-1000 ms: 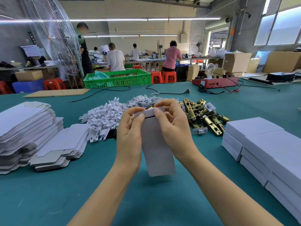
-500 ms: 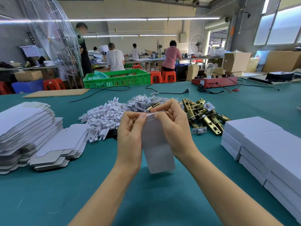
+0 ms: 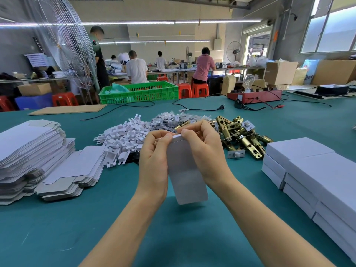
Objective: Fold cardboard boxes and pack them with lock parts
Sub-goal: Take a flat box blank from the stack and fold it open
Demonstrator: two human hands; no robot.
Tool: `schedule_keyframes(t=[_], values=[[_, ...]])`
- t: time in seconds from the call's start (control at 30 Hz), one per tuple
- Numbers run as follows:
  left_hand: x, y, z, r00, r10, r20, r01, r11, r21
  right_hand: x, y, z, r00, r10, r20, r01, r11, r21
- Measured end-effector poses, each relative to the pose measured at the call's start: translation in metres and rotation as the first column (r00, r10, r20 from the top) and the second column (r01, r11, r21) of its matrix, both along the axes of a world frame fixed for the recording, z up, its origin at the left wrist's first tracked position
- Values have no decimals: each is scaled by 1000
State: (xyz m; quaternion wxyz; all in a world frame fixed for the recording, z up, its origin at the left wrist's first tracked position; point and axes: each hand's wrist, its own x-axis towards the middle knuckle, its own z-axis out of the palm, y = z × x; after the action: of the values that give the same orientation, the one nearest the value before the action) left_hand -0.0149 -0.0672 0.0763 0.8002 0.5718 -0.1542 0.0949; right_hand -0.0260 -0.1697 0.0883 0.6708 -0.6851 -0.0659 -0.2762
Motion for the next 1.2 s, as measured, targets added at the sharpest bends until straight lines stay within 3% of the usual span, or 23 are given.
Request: schedule_keyframes(t=[0.2,0.73,0.97,1.2], values=[[-2,-3,-1,1000,19,-4,-19,1000,24,1,-3,3,997,22,-77,-15,996,86],[1,1,0,998,51,-34,-50,998,31,4,-4,1,993,76,-88,-67,992,105],[1,2,2,1000,17,-25,-17,1000,2,2,-5,7,997,77,17,-78,994,83],[5,5,-3,990,-35,136,6,978,209,0,-6,11,998,49,43,-52,996,68]])
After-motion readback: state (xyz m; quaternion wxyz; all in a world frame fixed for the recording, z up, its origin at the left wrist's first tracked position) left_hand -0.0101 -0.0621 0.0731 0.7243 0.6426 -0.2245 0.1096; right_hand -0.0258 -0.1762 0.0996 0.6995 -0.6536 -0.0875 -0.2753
